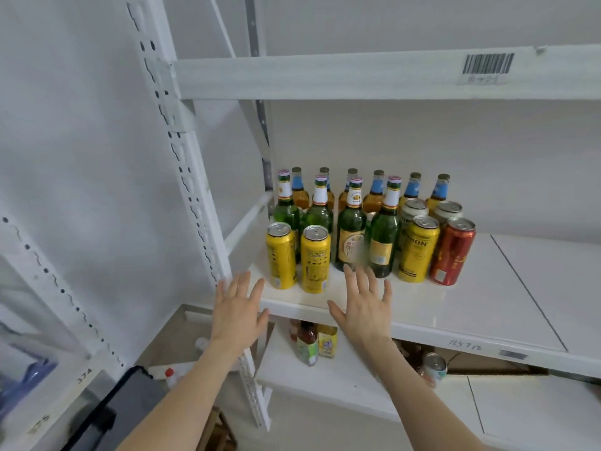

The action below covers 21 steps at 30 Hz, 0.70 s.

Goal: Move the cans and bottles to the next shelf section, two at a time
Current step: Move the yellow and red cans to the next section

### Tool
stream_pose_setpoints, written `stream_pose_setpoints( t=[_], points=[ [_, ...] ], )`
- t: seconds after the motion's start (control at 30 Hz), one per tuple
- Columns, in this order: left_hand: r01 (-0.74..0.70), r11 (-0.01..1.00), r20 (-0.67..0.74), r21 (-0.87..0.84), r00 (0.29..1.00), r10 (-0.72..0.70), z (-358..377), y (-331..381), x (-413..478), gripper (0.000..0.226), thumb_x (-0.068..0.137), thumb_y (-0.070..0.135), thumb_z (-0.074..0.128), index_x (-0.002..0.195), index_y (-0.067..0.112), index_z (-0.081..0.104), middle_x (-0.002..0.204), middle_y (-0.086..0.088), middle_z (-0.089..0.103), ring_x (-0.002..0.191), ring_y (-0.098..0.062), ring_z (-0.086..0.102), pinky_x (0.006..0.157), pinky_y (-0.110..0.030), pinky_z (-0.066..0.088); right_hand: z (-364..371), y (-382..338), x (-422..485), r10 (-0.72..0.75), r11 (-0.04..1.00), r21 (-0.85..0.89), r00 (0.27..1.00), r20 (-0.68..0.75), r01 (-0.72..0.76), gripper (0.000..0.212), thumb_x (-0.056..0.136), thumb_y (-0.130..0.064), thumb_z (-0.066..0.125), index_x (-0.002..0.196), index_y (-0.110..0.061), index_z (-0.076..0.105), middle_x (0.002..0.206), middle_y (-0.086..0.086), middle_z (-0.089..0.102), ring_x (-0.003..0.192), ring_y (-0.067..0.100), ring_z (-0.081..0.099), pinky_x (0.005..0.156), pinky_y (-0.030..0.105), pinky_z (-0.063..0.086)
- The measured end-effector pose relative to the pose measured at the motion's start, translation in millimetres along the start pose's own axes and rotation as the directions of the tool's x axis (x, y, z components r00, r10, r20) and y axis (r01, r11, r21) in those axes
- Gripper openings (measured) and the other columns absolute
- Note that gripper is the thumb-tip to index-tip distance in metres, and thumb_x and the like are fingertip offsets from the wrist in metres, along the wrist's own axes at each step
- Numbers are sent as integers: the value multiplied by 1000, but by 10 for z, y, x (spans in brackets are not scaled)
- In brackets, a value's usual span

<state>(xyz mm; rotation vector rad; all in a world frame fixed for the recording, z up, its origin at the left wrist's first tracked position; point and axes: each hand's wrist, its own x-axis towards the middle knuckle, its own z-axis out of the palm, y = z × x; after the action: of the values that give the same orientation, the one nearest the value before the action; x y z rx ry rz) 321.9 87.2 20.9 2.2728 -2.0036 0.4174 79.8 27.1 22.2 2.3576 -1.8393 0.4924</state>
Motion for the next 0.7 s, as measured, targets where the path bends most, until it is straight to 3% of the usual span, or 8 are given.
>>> stream_pose_setpoints(
  t=[0.17,0.27,0.37,0.43,0.53,0.6,0.7],
  points=[
    [-40,999,12,-29,999,40,103,-180,321,63,94,52,46,148,21,36,156,-9,33,146,-29,27,119,-57,16,116,-220,265,34,999,4,999,-15,-34,81,76,-61,70,141,-14,53,146,12,53,133,32,51,107,61,39],
    [-37,999,17,-39,999,38,159,-179,536,66,96,55,41,151,21,28,159,-8,29,148,-27,22,119,-55,10,151,-261,419,30,999,8,999,45,-31,82,88,-63,53,154,-17,32,162,9,30,147,29,31,118,57,20],
    [-26,994,2,-109,1000,26,258,-153,727,72,90,59,48,146,16,37,150,-9,44,142,-28,37,115,-57,24,197,-254,572,33,998,42,996,83,-37,84,93,-68,37,158,-22,12,167,3,10,152,25,15,121,53,9],
    [-20,982,-18,-186,1000,17,353,-137,850,77,85,64,51,140,12,43,140,-9,55,133,-29,48,111,-57,34,239,-264,661,50,994,91,994,98,-59,86,91,-72,35,158,-22,12,167,1,14,152,23,17,121,52,10],
    [30,944,29,-328,999,-22,432,-88,985,84,82,67,57,143,12,38,140,-6,55,130,-28,51,113,-53,33,326,-246,780,63,963,255,994,91,-85,93,80,-80,32,154,-24,23,157,-2,37,143,22,37,117,49,23],
    [56,866,79,-496,997,-19,467,-59,1055,86,83,65,60,146,15,31,146,-4,50,132,-26,50,115,-51,32,402,-224,860,49,882,460,990,129,-104,91,75,-79,36,150,-27,29,147,-7,48,134,19,46,110,48,35],
    [162,599,212,-785,977,14,480,-52,1140,81,82,48,72,146,20,30,145,-2,51,129,-22,52,109,-43,41,449,-225,960,10,642,749,979,202,-161,77,79,-62,66,142,-28,39,134,-11,57,122,13,55,101,42,49]
  ],
)
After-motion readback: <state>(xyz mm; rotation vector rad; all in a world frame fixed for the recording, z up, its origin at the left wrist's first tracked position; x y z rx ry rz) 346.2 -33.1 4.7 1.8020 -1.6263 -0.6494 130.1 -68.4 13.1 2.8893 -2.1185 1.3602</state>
